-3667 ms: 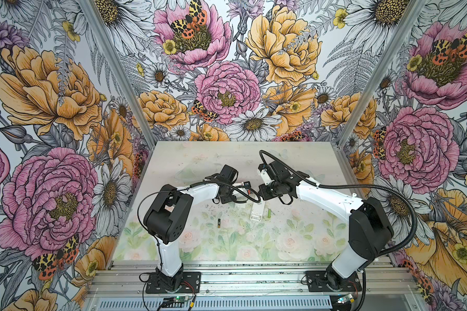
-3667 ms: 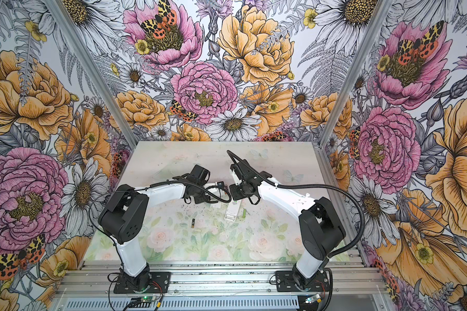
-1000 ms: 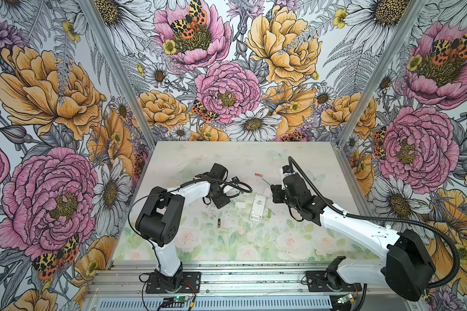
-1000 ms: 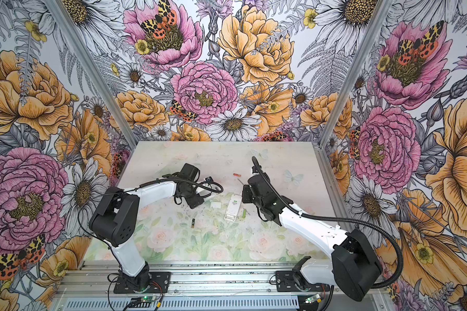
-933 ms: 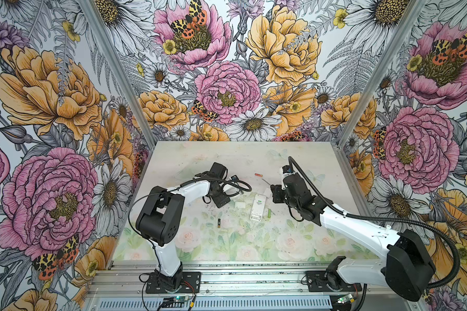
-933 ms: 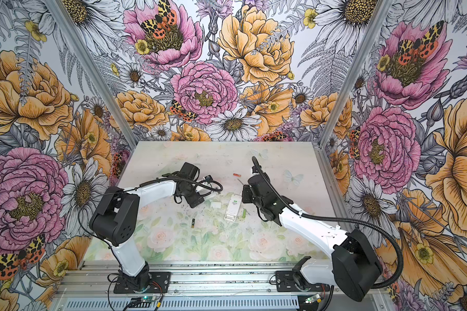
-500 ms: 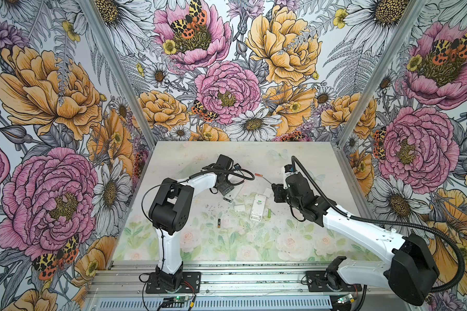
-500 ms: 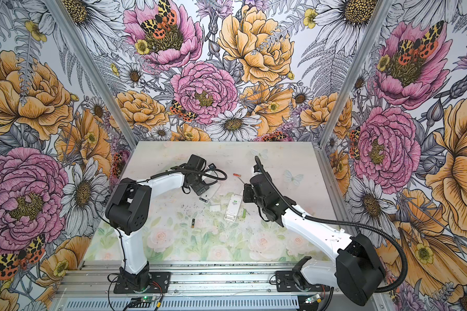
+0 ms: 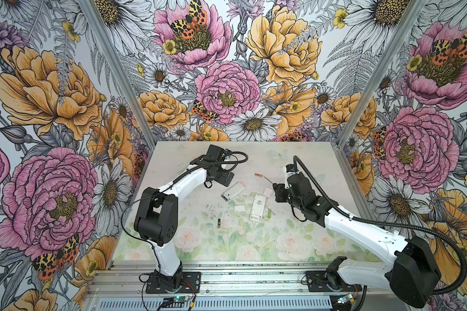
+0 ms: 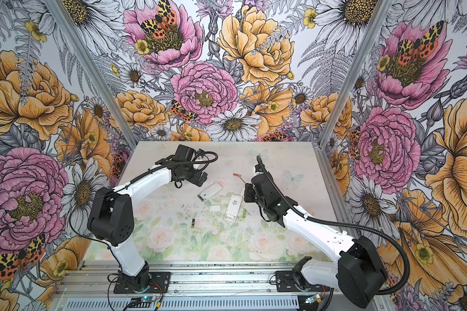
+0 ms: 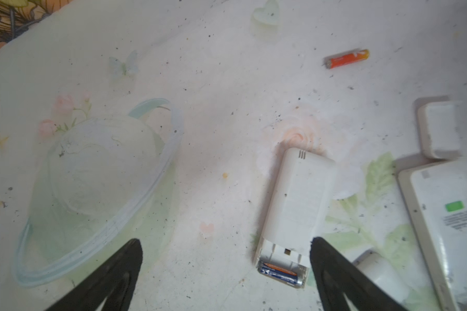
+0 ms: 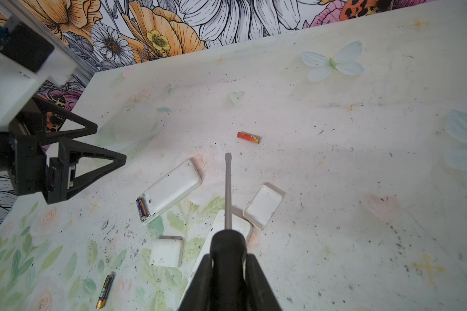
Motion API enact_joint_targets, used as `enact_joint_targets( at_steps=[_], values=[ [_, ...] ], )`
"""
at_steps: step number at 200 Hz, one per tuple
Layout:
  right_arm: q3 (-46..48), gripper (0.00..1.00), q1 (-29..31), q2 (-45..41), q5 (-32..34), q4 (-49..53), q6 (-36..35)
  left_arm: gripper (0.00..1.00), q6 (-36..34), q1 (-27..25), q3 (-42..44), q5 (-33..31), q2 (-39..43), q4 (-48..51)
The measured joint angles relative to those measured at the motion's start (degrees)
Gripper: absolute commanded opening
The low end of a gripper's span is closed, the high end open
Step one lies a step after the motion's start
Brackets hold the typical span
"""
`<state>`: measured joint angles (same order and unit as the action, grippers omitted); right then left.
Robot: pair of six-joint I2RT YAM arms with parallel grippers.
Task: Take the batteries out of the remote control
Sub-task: 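Lower the remote to the table and open the left gripper while the right draws back, then regrasp the battery-holder remote's lower end with the left gripper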
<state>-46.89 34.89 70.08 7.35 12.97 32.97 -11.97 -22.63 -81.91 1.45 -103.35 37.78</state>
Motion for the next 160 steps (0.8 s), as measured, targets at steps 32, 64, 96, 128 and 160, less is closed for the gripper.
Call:
enact_joint_targets(
  at_steps=[32, 64, 96, 128, 160],
  values=[
    [0.0, 0.0, -0.11, 0.11, -0.39, 0.09, 0.02, 0.92, 4.72, -1.25, -11.8, 3.85, -8.41, 8.9],
    [0.0, 0.0, -0.11, 0.15, -0.63, 0.09, 0.02, 0.92, 8.7, -3.58, -16.09, 4.11, -15.96, 15.15],
    [0.0, 0.0, -0.11, 0.15, -0.79, 0.11, 0.0, 0.92, 10.12, -6.6, -19.58, 2.67, -21.73, 19.12],
    [0.0, 0.0, -0.11, 0.15, -0.79, 0.11, 0.04, 0.92, 10.12, -8.15, -22.69, 0.63, -24.59, 21.79],
    [0.0, 0.0, -0.11, 0.15, -0.79, 0.09, 0.2, 0.91, 10.12, -8.66, -23.78, -2.75, -25.57, 23.26]
  ],
)
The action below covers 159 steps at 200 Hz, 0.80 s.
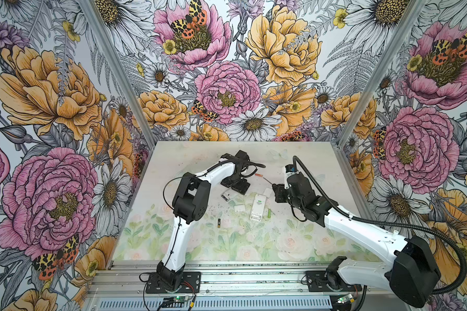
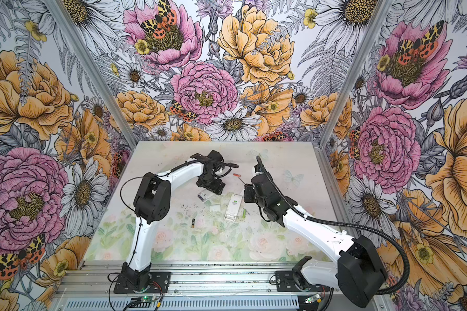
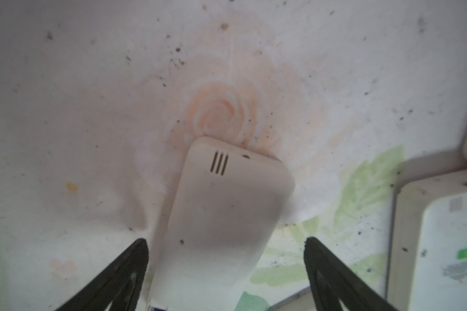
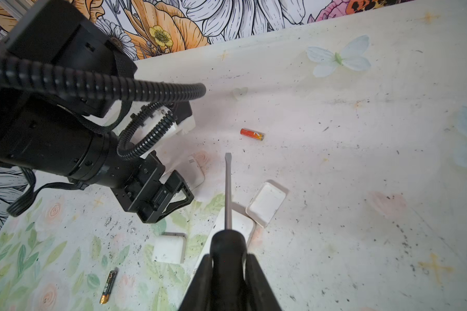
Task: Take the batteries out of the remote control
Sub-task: 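Regrasp the battery-holder remote's lower end with the left gripper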
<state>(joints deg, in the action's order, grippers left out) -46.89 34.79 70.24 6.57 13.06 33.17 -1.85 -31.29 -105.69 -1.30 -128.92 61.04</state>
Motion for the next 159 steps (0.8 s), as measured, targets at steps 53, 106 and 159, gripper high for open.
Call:
enact_joint_targets(
  at_steps=[53, 106, 159],
  values=[
    [0.0, 0.0, 0.0, -0.07, 0.04, 0.0, 0.48, 0.9, -0.22, -0.48, -3.5, -3.23, -3.15, 0.7],
    [0.33, 0.0, 0.13, -0.44, 0.42, 0.02, 0.94, 0.7, 0.13, -1.11, -5.99, -2.43, -4.74, 0.57],
    [1.05, 0.0, 0.74, -2.03, 0.59, 0.0, 1.2, 0.43, 0.22, -0.11, -4.92, -0.55, -4.24, -0.15]
  ],
)
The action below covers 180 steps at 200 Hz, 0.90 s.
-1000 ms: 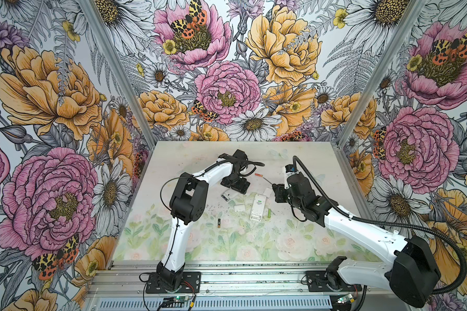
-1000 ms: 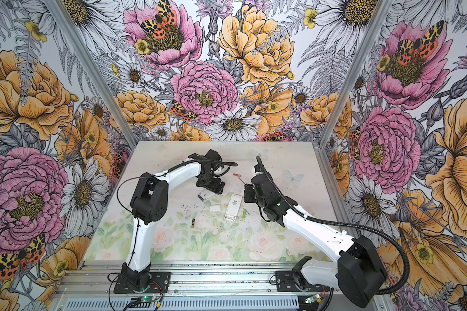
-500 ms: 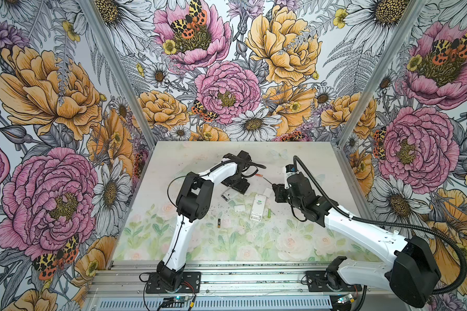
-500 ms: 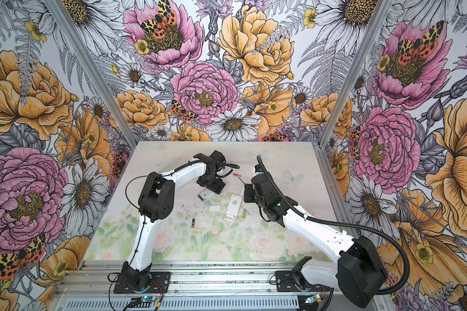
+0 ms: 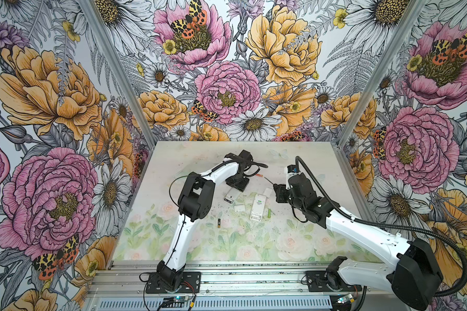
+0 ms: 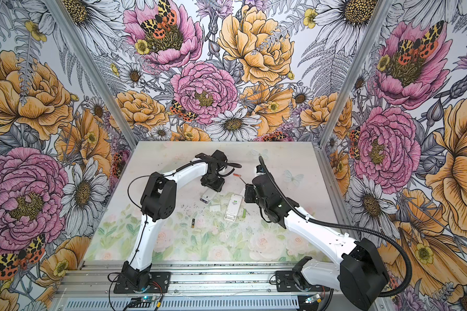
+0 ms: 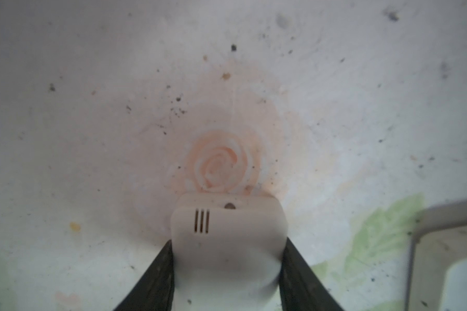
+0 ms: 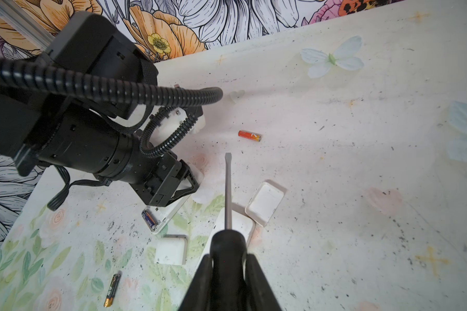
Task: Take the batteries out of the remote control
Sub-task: 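Regrasp the battery-holder remote's lower end with the left gripper, then bring the screwdriver tip to the blue battery while the left holds the remote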
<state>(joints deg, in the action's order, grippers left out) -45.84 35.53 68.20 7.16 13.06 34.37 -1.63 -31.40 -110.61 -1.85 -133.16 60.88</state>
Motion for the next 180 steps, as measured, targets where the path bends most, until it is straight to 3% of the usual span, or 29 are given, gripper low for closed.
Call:
enact_joint_targets(
  at_steps=[24, 66, 118, 180],
  values=[
    [2.58, 0.0, 0.59, -3.34, -2.86, 0.07, -2.36, 0.34, 0.74, 1.36, 2.45, 2.14, 1.64, -0.94],
    [4.11, 0.0, 2.16, -5.03, -9.53, 3.26, -7.8, 0.28, 3.98, 4.79, 5.73, 3.1, 5.05, -0.24],
    [-0.17, 0.0, 9.55, 3.32, -15.43, 5.2, -16.46, 0.21, 7.82, 5.77, 5.79, 3.17, 8.04, -0.28],
    [-7.87, 0.0, 17.07, 10.91, -14.21, 5.03, -28.39, 0.19, 7.67, 2.78, 7.19, 2.91, 7.56, -0.52]
  ],
)
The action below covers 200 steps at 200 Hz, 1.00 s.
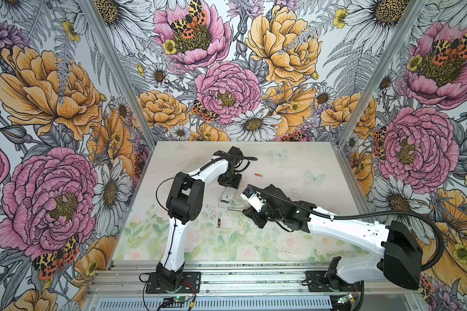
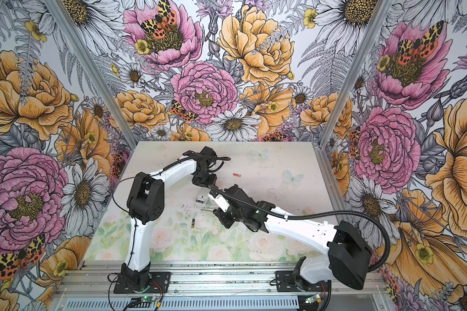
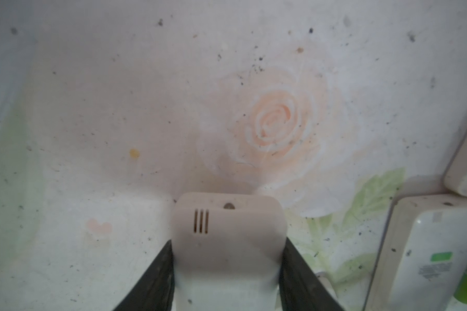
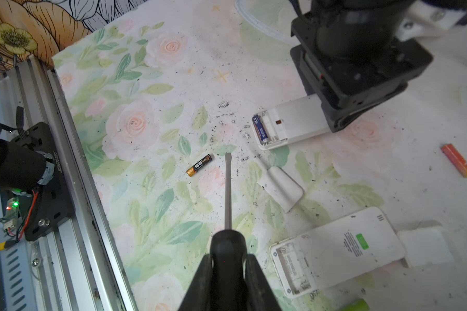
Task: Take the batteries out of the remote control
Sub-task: 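Bring the screwdriver tip to the blue battery while the left holds the remote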
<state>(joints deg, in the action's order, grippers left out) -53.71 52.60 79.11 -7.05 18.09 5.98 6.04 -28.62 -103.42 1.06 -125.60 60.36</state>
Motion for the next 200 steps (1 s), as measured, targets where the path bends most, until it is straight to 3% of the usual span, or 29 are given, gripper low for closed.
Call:
enact_joint_targets(
  at_steps=[87, 200],
  values=[
    [-3.72, 0.0, 1.51, 6.23, 8.98, 1.51, -7.26, 0.17, -3.65, -3.87, 1.22, -2.67, -2.27, -0.24],
    [-8.04, 0.0, 1.51, 9.97, 8.76, 5.79, -6.95, 0.17, -6.05, -5.38, 1.49, -5.95, -2.27, -0.55]
  ],
)
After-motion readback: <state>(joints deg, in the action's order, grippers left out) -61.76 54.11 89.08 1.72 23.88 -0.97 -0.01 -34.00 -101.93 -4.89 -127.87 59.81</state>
